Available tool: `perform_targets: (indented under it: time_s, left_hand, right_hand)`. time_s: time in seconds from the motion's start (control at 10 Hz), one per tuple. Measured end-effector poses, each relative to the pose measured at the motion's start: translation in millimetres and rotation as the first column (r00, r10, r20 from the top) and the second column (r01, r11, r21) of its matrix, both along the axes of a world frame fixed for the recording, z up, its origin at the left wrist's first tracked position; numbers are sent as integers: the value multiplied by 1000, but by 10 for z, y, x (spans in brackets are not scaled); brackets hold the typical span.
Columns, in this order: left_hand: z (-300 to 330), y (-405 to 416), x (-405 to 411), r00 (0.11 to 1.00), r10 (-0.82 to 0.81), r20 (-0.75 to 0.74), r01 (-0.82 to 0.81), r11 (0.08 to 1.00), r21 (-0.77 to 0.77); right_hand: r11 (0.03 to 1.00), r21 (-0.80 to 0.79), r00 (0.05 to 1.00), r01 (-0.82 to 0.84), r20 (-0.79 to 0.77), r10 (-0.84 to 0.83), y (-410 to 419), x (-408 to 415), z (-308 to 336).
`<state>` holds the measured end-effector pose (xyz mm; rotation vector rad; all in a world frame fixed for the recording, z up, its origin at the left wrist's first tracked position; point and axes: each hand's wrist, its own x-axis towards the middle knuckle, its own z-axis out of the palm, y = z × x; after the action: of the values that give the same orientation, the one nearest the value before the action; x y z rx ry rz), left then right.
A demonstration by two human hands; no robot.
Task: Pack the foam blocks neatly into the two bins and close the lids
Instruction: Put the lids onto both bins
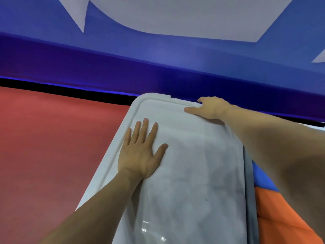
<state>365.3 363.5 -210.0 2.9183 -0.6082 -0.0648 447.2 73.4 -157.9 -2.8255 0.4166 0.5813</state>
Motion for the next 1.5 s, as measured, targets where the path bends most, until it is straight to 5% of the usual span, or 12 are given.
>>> perform_targets:
  time_s: [0.3,0.5,0.7,1.0,1.3,1.5]
  left_hand:
    - [-11,-23,3,1000,12,22,-12,1000,14]
    - [-1,-25,-4,999,11,35,-11,1000,10]
    - [-21,-26,21,999,16,34,-16,1000,9]
    - [-16,-31,9,999,20,38,-20,1000,1]
    - [-27,-25,12,999,20,34,-21,1000,8]
    - [29,-5,-12,1000,16,-5,-16,997,-69]
  right_hand:
    - [994,112,999,-1,34,-3,-100,120,-88]
    - [988,151,990,31,-138,-10,-192,268,-68]
    - [955,296,997,-3,79,-22,-197,247,-181]
    - [981,0,871,-196,459,174,-144,-41,-283]
    - [966,-103,793,-236,555,252,-97,-25,-379]
    - [976,-93,861,-199,459,219,137,-394,-437]
